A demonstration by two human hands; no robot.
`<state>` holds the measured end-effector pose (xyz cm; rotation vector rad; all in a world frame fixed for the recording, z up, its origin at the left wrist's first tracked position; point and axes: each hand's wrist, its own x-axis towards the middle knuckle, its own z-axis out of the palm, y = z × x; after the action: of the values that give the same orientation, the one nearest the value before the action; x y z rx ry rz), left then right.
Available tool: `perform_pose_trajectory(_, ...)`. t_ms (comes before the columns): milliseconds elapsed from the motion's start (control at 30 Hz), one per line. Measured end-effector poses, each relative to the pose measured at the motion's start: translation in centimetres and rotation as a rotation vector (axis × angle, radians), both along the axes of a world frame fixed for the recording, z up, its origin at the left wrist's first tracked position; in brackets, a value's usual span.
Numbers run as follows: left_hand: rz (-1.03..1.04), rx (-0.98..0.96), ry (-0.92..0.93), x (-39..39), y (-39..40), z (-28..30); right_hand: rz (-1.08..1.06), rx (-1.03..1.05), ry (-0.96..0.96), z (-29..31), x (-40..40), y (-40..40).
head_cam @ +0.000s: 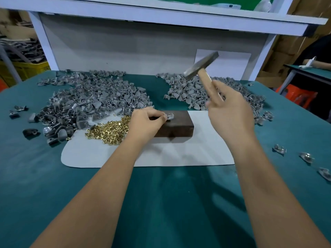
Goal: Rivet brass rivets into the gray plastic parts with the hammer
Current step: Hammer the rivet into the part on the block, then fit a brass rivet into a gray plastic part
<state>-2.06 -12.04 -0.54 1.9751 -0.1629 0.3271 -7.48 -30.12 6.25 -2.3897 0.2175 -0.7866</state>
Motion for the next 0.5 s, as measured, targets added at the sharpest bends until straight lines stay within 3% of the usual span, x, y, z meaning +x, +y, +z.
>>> perform_pose_trajectory(167,-0.023,-0.043,0.035,0.2,0.2,0.1,-0.132,-0.017,0.286,-3.7,1.6,-0.3)
perform_pose_trajectory(500,-0.027,-0.078,0.085,0.2,0.3,0.1,-0.141,-0.235,0.415,-5.6,1.6,0.0)
